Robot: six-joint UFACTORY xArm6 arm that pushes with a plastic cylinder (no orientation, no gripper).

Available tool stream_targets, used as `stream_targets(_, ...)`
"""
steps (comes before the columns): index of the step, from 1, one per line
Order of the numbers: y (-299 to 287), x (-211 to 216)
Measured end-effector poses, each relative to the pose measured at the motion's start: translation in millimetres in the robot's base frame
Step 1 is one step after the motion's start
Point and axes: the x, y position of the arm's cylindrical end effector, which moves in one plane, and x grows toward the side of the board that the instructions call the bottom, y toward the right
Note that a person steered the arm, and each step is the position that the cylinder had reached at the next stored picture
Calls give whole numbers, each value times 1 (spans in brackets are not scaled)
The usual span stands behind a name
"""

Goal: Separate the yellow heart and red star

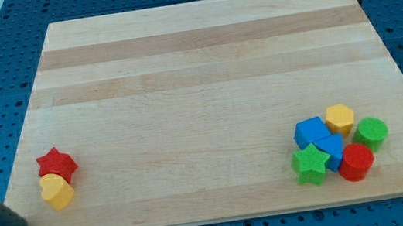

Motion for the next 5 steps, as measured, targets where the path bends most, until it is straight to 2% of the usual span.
stream_targets(2, 74, -79)
stream_targets(4, 75, -89)
stream_targets(5, 35, -83)
